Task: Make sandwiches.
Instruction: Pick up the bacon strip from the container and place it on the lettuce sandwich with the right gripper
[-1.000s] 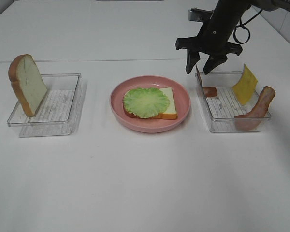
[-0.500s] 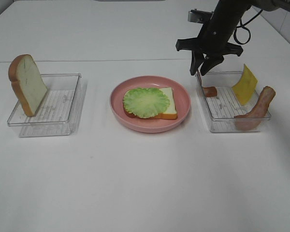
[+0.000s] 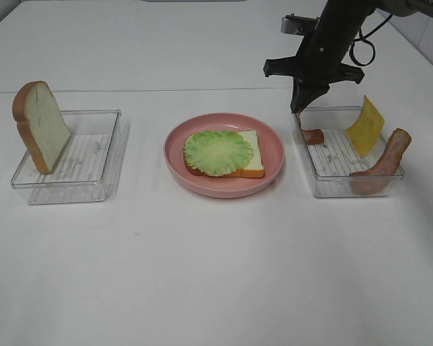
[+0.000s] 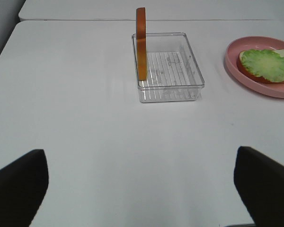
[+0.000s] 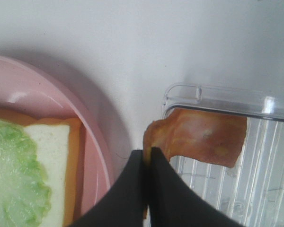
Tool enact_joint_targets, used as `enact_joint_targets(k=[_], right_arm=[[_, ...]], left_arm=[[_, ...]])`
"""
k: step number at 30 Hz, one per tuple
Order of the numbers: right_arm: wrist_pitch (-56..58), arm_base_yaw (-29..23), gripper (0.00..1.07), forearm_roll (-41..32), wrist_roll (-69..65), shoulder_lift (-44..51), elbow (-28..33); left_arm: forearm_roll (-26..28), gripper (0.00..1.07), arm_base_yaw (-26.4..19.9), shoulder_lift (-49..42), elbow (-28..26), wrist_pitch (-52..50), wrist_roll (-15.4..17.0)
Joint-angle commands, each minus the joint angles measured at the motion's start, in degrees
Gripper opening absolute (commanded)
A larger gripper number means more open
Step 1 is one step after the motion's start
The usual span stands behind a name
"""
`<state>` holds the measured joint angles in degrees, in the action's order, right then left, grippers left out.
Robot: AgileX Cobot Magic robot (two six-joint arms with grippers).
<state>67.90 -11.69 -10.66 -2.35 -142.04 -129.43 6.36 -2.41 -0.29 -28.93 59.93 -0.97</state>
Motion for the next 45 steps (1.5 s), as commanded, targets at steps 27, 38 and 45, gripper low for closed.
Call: enact_joint_targets(k=[27, 38, 45], right_arm=[[1.4, -0.1, 0.00, -16.8, 9.3, 22.2, 14.9], [-10.7, -8.5, 0.00, -26.4, 16.5, 22.6, 27.7], [-17.1, -13.5, 0.00, -26.9, 17.0, 22.4, 27.8]], left_arm=[[0.3, 1.02, 0.1, -1.2, 0.3, -0.7, 0.3], [0.3, 1.02, 0.1, -1.2, 0.3, -0.7, 0.3], [0.3, 1.02, 0.1, -1.2, 0.3, -0.7, 0.3]])
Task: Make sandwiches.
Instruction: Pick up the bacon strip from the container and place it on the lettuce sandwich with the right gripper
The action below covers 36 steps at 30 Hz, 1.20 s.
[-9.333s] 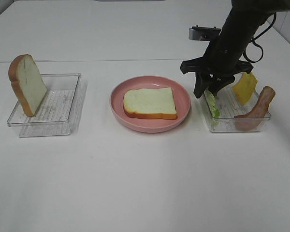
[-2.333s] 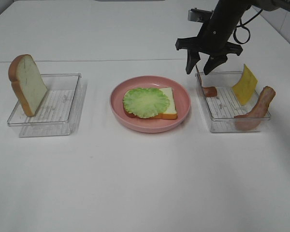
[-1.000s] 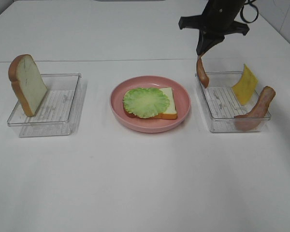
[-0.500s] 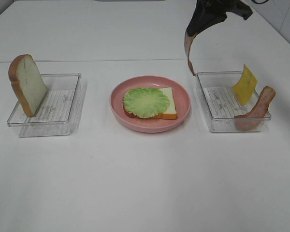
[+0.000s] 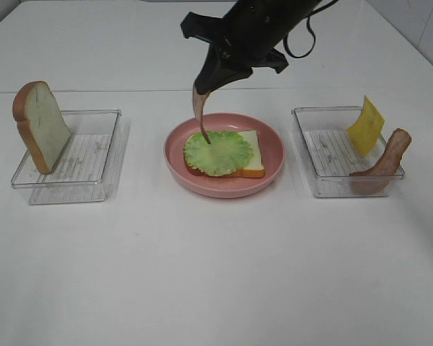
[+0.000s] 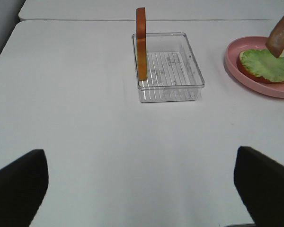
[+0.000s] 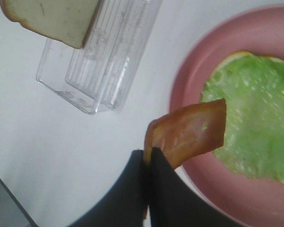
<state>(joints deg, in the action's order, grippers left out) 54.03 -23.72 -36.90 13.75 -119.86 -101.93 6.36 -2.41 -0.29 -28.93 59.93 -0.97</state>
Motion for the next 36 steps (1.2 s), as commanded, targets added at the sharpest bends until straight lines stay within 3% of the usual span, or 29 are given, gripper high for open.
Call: enact_joint_targets(k=[1, 12, 20, 28, 36], right_arm=[[-4.4, -2.1, 0.00, -0.7, 1.0, -0.1, 0.3], [-6.6, -2.0, 0.00, -0.9, -0.5, -5.9, 0.3], [-7.7, -1.2, 0.00, 6.0, -1.9, -6.7, 0.3], [-7.8, 0.7, 0.00, 17.5, -7.7, -6.7, 0.3], [-7.6, 0.7, 0.00, 18.6, -8.5, -6.7, 0.3]], left_arm=[[0.3, 1.02, 0.1, -1.2, 0.3, -0.7, 0.3], [0.3, 1.02, 0.1, -1.2, 0.3, -0.7, 0.3], [0.3, 1.02, 0.1, -1.2, 0.3, -0.7, 0.3], [0.3, 1.02, 0.1, -1.2, 0.3, -0.7, 0.3], [0.3, 1.02, 0.1, -1.2, 0.3, -0.7, 0.3]])
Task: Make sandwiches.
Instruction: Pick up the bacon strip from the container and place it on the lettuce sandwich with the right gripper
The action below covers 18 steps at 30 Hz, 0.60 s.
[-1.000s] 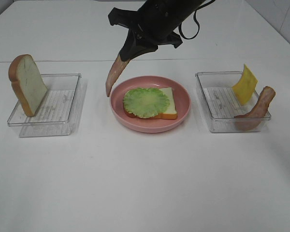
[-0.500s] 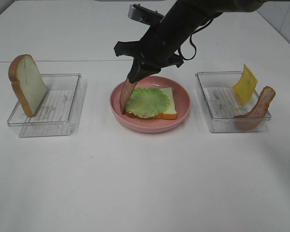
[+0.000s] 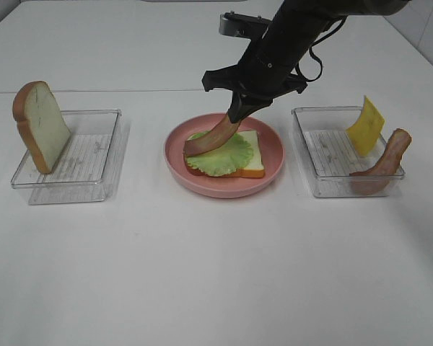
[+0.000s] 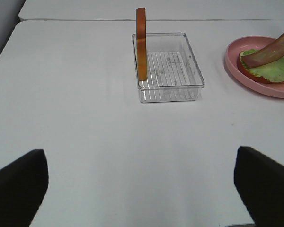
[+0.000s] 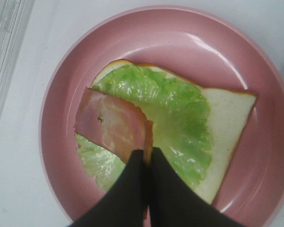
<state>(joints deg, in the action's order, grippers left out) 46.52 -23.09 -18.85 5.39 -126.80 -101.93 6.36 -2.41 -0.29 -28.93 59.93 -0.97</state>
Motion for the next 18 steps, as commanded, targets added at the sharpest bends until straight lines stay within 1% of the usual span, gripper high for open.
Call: enact_joint_targets(k=[1, 3, 4, 5, 6, 7, 8, 9, 10, 11, 12, 13, 14, 18], right_arm=[[-0.1, 0.1, 0.00, 0.5, -0.2, 0.2, 0.3], [-0.1, 0.1, 0.00, 0.5, -0.2, 0.2, 0.3], [0.0, 0.1, 0.07, 0.5, -0.2, 0.2, 0.3], [0.0, 0.1, 0.07, 0.5, -0.2, 0.2, 0.3], [0.0, 0.1, 0.13, 0.5, -0.2, 0.2, 0.3], [0.0, 0.1, 0.13, 0.5, -0.2, 0.2, 0.3], [0.0, 0.1, 0.32, 0.5, -0.2, 0.2, 0.3], [0.0, 0.1, 0.56, 0.5, -0.2, 0.2, 0.3], [0.0, 0.1, 0.56, 0.5, -0.2, 0.2, 0.3], [0.1, 0.1, 0.69, 0.7, -0.2, 0.2, 0.3], [0.4, 0.1, 0.89, 1.0, -0.2, 0.3, 0.3], [0.4, 0.1, 0.89, 1.0, -0.2, 0.3, 0.3], [0.9, 0.1, 0.99, 1.7, -0.1, 0.7, 0.2], [1.6, 0.1, 0.99, 2.8, -0.3, 2.0, 0.2]], left_arm=[[0.3, 1.02, 0.1, -1.2, 0.3, -0.7, 0.3], [0.3, 1.02, 0.1, -1.2, 0.3, -0.7, 0.3], [0.3, 1.02, 0.1, -1.2, 0.3, -0.7, 0.3], [0.3, 1.02, 0.1, -1.2, 0.3, -0.7, 0.3], [0.3, 1.02, 0.1, -1.2, 0.3, -0.7, 0.3], [0.3, 1.02, 0.1, -1.2, 0.3, -0.7, 0.3], [0.3, 1.02, 0.1, -1.2, 0.3, -0.7, 0.3], [0.3, 1.02, 0.1, -1.2, 0.3, -0.7, 0.3], [0.3, 1.02, 0.1, -1.2, 0.3, -0.7, 0.3], [0.3, 1.02, 0.1, -1.2, 0.3, -0.7, 0.3], [0.3, 1.02, 0.1, -1.2, 0.3, -0.7, 0.3], [0.3, 1.02, 0.1, -1.2, 0.3, -0.7, 0.3], [0.3, 1.02, 0.1, -1.2, 0.3, -0.7, 0.3], [0.3, 1.02, 0.1, -1.2, 0.3, -0.7, 0.3]])
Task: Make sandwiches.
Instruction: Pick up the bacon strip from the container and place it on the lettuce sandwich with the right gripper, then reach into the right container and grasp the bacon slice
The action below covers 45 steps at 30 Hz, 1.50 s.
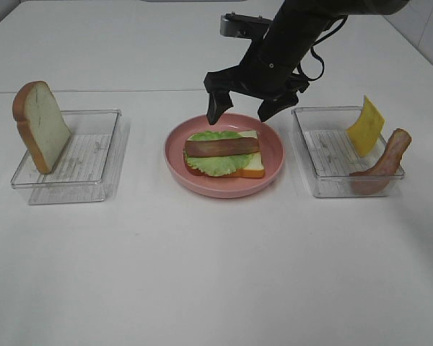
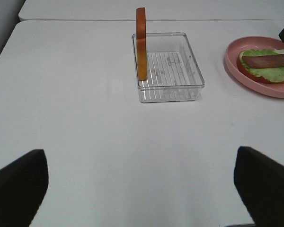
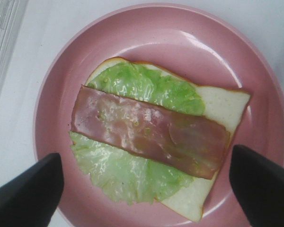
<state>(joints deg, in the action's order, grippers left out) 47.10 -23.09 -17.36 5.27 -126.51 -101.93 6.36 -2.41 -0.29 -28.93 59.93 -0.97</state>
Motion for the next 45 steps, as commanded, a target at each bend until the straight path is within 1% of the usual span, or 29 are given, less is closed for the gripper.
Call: enact_joint_targets(k=[1, 5, 6, 7, 8, 10, 11, 13, 14, 16, 17, 18, 19, 20, 21, 22, 23, 24, 26, 27, 28, 30, 32, 33, 34, 36, 37, 38, 45], right_arm=[[1.4, 0.1, 0.99, 1.5, -0.2, 2.2, 0.2], [7.8, 0.2, 0.99, 5.0, -0.5, 5.3, 0.1], [7.8, 0.2, 0.99, 5.0, -0.5, 5.3, 0.1], [11.7, 0.2, 0.99, 8.1, -1.7, 6.3, -0.1], [11.7, 0.2, 0.99, 8.1, -1.7, 6.3, -0.1], [17.0, 0.9, 0.99, 12.1, -3.4, 7.6, -0.1], [17.0, 0.9, 0.99, 12.1, -3.4, 7.6, -0.1], [21.1, 3.6, 0.98, 12.1, -3.4, 8.8, -0.1], [21.1, 3.6, 0.98, 12.1, -3.4, 8.8, -0.1], [24.1, 7.7, 0.98, 10.3, -2.9, 9.9, -0.1], [24.1, 7.7, 0.98, 10.3, -2.9, 9.9, -0.1], [25.6, 10.6, 0.98, 9.7, -2.6, 10.3, 0.0], [25.6, 10.6, 0.98, 9.7, -2.6, 10.3, 0.0], [26.1, 13.8, 0.98, 9.7, -2.6, 10.5, 0.3], [26.2, 15.4, 0.98, 9.7, -2.6, 10.6, 0.3], [26.2, 15.4, 0.98, 9.7, -2.6, 10.6, 0.3], [26.2, 17.8, 0.98, 9.7, -2.5, 10.6, 0.3], [26.2, 17.8, 0.98, 9.7, -2.5, 10.6, 0.3], [26.2, 21.0, 0.98, 9.7, -1.6, 10.5, 0.5], [26.2, 21.0, 0.98, 9.7, -1.6, 10.5, 0.5], [26.2, 23.2, 0.98, 9.7, -1.5, 10.5, 1.3], [26.2, 24.2, 0.98, 9.7, -1.5, 10.5, 2.1], [25.2, 26.2, 0.98, 9.7, -1.5, 10.5, 5.8], [25.2, 26.2, 0.98, 9.7, -1.5, 10.5, 5.8], [22.6, 26.9, 0.98, 9.6, -1.3, 10.5, 8.1], [21.3, 26.9, 0.98, 9.6, -1.1, 10.5, 9.2], [18.6, 26.9, 0.97, 9.3, -0.5, 10.4, 10.5], [16.7, 26.9, 0.97, 7.8, 0.4, 9.7, 11.0], [12.8, 26.9, 0.96, 5.8, 1.5, 7.3, 11.0]], left_arm=[[0.3, 1.02, 0.1, -1.2, 0.3, -0.7, 0.3], [0.3, 1.02, 0.1, -1.2, 0.3, -0.7, 0.3], [0.3, 1.02, 0.1, -1.2, 0.3, -0.7, 0.3], [0.3, 1.02, 0.1, -1.2, 0.3, -0.7, 0.3], [0.3, 1.02, 0.1, -1.2, 0.3, -0.7, 0.3], [0.3, 1.02, 0.1, -1.2, 0.3, -0.7, 0.3], [0.3, 1.02, 0.1, -1.2, 0.3, -0.7, 0.3], [0.3, 1.02, 0.1, -1.2, 0.3, -0.7, 0.3], [0.3, 1.02, 0.1, -1.2, 0.3, -0.7, 0.3], [0.3, 1.02, 0.1, -1.2, 0.3, -0.7, 0.3], [0.3, 1.02, 0.1, -1.2, 0.3, -0.7, 0.3], [0.3, 1.02, 0.1, -1.2, 0.3, -0.7, 0.3], [0.3, 1.02, 0.1, -1.2, 0.3, -0.7, 0.3], [0.3, 1.02, 0.1, -1.2, 0.3, -0.7, 0.3], [0.3, 1.02, 0.1, -1.2, 0.3, -0.7, 0.3], [0.3, 1.02, 0.1, -1.2, 0.3, -0.7, 0.3], [0.3, 1.02, 0.1, -1.2, 0.3, -0.7, 0.3], [0.3, 1.02, 0.1, -1.2, 0.3, -0.7, 0.3], [0.3, 1.02, 0.1, -1.2, 0.3, -0.7, 0.3], [0.3, 1.02, 0.1, -1.2, 0.3, -0.7, 0.3], [0.3, 1.02, 0.1, -1.2, 0.3, -0.7, 0.3], [0.3, 1.02, 0.1, -1.2, 0.3, -0.7, 0.3], [0.3, 1.02, 0.1, -1.2, 0.3, -0.7, 0.3], [0.3, 1.02, 0.1, -1.2, 0.3, -0.7, 0.3], [0.3, 1.02, 0.1, -1.2, 0.3, -0.7, 0.3], [0.3, 1.02, 0.1, -1.2, 0.3, -0.7, 0.3], [0.3, 1.02, 0.1, -1.2, 0.3, -0.7, 0.3], [0.3, 1.02, 0.1, -1.2, 0.3, -0.7, 0.3], [0.3, 1.02, 0.1, -1.2, 0.3, -0.7, 0.3]])
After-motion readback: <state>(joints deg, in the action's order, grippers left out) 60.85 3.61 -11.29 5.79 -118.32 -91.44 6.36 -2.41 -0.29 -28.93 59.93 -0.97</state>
